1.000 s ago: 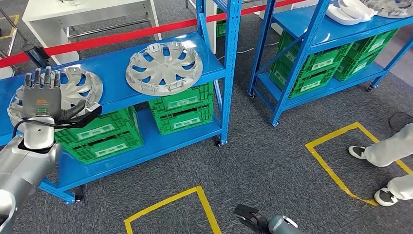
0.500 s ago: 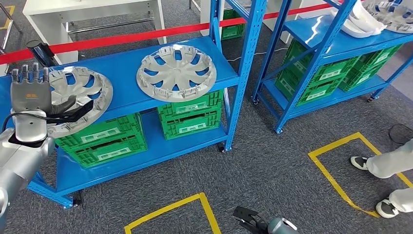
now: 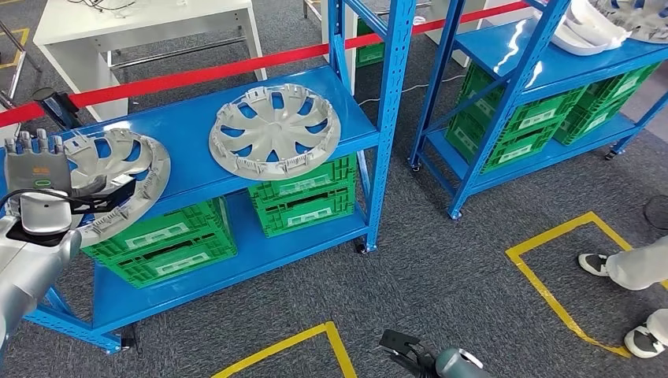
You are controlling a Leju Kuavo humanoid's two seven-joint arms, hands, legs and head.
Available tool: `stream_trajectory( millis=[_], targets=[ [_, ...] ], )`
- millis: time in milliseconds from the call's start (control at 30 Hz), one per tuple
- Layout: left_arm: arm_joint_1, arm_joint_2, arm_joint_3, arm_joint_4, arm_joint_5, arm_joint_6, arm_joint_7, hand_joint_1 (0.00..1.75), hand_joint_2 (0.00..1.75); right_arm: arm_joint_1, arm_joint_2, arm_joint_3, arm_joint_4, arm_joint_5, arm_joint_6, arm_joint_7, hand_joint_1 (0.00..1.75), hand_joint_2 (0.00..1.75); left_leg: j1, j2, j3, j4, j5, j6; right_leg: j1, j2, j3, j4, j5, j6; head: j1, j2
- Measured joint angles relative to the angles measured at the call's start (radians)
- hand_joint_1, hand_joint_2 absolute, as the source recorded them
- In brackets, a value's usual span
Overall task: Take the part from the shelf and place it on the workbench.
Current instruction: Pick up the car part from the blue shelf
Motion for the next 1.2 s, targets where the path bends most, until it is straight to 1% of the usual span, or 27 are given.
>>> stream_trajectory(
  millis=[33,67,100,133,167,200,233,267,300,367,400,467,500,533,600,633,667,767,1000,1200],
  targets=[
    [0.004,0.0,0.0,0.0,0.002,-0.005,0.0,0.0,0.0,0.002,0.0,0.0,0.0,0.0,0.0,0.001,0.0,0.0,0.002,0.001,-0.002,-0.016,0.021,-0.003,-0.002,0.0,0.001,0.004,-0.005,0.002,0.0,0.0],
    [0.007,0.0,0.0,0.0,0.002,-0.01,0.001,0.0,0.0,0.003,0.001,0.0,0.0,-0.001,0.0,0.002,0.0,0.0,0.004,0.001,0.014,-0.065,0.058,-0.006,-0.004,0.0,0.001,0.01,-0.01,0.005,0.0,0.0],
    [0.007,0.0,0.0,0.0,0.001,-0.015,0.002,0.0,0.0,0.003,0.001,0.0,0.0,-0.001,0.0,0.002,0.0,0.0,0.006,0.001,0.039,-0.132,0.097,-0.007,-0.006,0.0,0.002,0.016,-0.016,0.01,0.0,0.0],
    [0.007,0.0,0.0,0.001,0.0,-0.021,0.002,0.0,0.44,0.002,0.001,0.0,0.0,-0.001,0.0,0.002,0.0,0.0,0.006,0.002,0.062,-0.192,0.118,-0.007,-0.007,0.0,0.002,0.023,-0.022,0.015,0.0,0.0],
    [0.007,0.0,0.0,0.001,-0.001,-0.026,0.002,0.0,0.87,0.001,0.002,0.0,0.0,-0.001,0.0,0.002,0.0,0.0,0.005,0.002,0.081,-0.231,0.127,-0.002,-0.007,0.0,0.0,0.027,-0.026,0.021,0.0,0.0],
    [0.008,0.0,0.0,0.001,-0.002,-0.031,0.003,0.0,1.31,0.001,0.002,0.0,0.0,-0.001,0.0,0.003,0.0,0.0,0.004,0.001,0.089,-0.249,0.129,0.006,-0.006,0.0,-0.001,0.029,-0.03,0.026,0.0,0.0],
    [0.008,-0.001,0.0,0.002,-0.002,-0.037,0.004,0.0,1.75,0.001,0.002,0.0,0.0,-0.002,0.0,0.003,0.0,0.0,0.003,0.001,0.092,-0.252,0.127,0.013,-0.005,0.0,-0.002,0.03,-0.032,0.03,0.0,0.0],
    [0.009,-0.001,0.0,0.002,-0.004,-0.041,0.006,0.0,1.75,0.001,0.002,0.0,0.0,-0.002,0.0,0.004,0.0,0.0,0.004,0.0,0.095,-0.252,0.136,0.017,-0.003,0.0,-0.002,0.028,-0.031,0.024,0.001,0.0],
    [0.01,-0.001,0.0,0.002,-0.005,-0.046,0.009,0.0,1.75,0.001,0.002,0.0,0.0,-0.002,0.001,0.004,0.0,0.0,0.005,-0.001,0.095,-0.255,0.143,0.017,-0.001,0.0,0.0,0.027,-0.03,0.015,0.001,0.0],
    [0.01,-0.003,-0.001,0.002,-0.007,-0.062,0.012,0.0,1.75,0.001,0.002,0.0,0.0,-0.003,0.001,0.004,0.0,0.0,0.005,-0.002,0.096,-0.257,0.145,0.018,0.001,-0.001,0.003,0.022,-0.027,-0.003,0.001,0.0],
    [0.01,-0.005,-0.001,0.003,-0.008,-0.076,0.013,0.0,1.75,0.001,0.002,0.0,0.0,-0.004,0.001,0.004,0.0,0.0,0.004,-0.003,0.096,-0.257,0.144,0.02,0.001,-0.001,0.005,0.02,-0.027,-0.004,0.001,0.0],
    [0.012,-0.006,-0.002,0.006,-0.008,-0.119,0.017,0.0,1.75,0.002,0.002,0.0,0.0,-0.006,0.0,0.003,0.0,0.0,0.003,-0.004,0.096,-0.257,0.142,0.024,0.001,-0.002,0.008,0.015,-0.026,0.001,0.001,0.0],
    [0.013,-0.007,-0.002,0.007,-0.007,-0.146,0.021,0.0,1.75,0.002,0.002,0.0,0.0,-0.006,0.0,0.003,0.0,0.0,0.003,-0.004,0.096,-0.257,0.142,0.025,0.001,-0.002,0.009,0.013,-0.025,0.005,0.001,0.0],
    [0.017,-0.007,-0.002,0.009,-0.006,-0.172,0.026,0.0,1.75,0.004,0.002,0.0,0.0,-0.007,0.0,0.002,0.0,0.0,0.002,-0.004,0.096,-0.257,0.141,0.027,0.0,-0.001,0.01,0.011,-0.025,0.012,0.001,0.0],
    [0.027,-0.007,-0.002,0.012,-0.003,-0.215,0.034,0.0,1.75,0.007,0.002,0.001,0.0,-0.007,0.001,0.001,0.0,0.0,0.001,-0.003,0.097,-0.256,0.14,0.029,-0.002,-0.001,0.011,0.008,-0.026,0.031,0.001,0.0],
    [0.033,-0.007,-0.002,0.013,-0.001,-0.229,0.036,0.0,1.75,0.009,0.002,0.001,0.0,-0.007,0.001,0.001,0.0,0.0,0.001,-0.003,0.097,-0.256,0.14,0.029,-0.003,-0.001,0.012,0.007,-0.026,0.038,0.001,0.0],
    [0.039,-0.007,-0.002,0.014,0.001,-0.241,0.036,0.0,1.75,0.011,0.002,0.001,0.0,-0.007,0.001,0.0,0.0,0.0,0.001,-0.003,0.097,-0.256,0.14,0.029,-0.003,-0.001,0.012,0.007,-0.026,0.042,0.001,0.0],
    [0.055,-0.007,-0.002,0.015,0.003,-0.256,0.037,0.0,1.75,0.014,0.002,0.001,0.0,-0.007,0.001,0.001,0.0,0.0,0.001,-0.003,0.097,-0.256,0.14,0.03,-0.003,-0.001,0.012,0.007,-0.027,0.044,0.001,0.0],
    [0.074,-0.007,-0.001,0.015,0.024,-0.309,0.025,0.0,1.75,0.018,0.002,0.003,0.0,-0.006,0.001,0.004,0.0,0.0,0.004,-0.002,0.099,-0.257,0.141,0.029,-0.002,-0.001,0.011,0.009,-0.027,0.044,0.001,0.0],
    [0.082,-0.007,-0.001,0.015,0.03,-0.326,0.016,0.0,1.75,0.018,0.002,0.007,0.0,-0.005,0.001,0.007,0.0,0.0,0.004,-0.001,0.099,-0.259,0.142,0.028,-0.001,-0.001,0.01,0.01,-0.027,0.044,0.001,0.0]
  ],
)
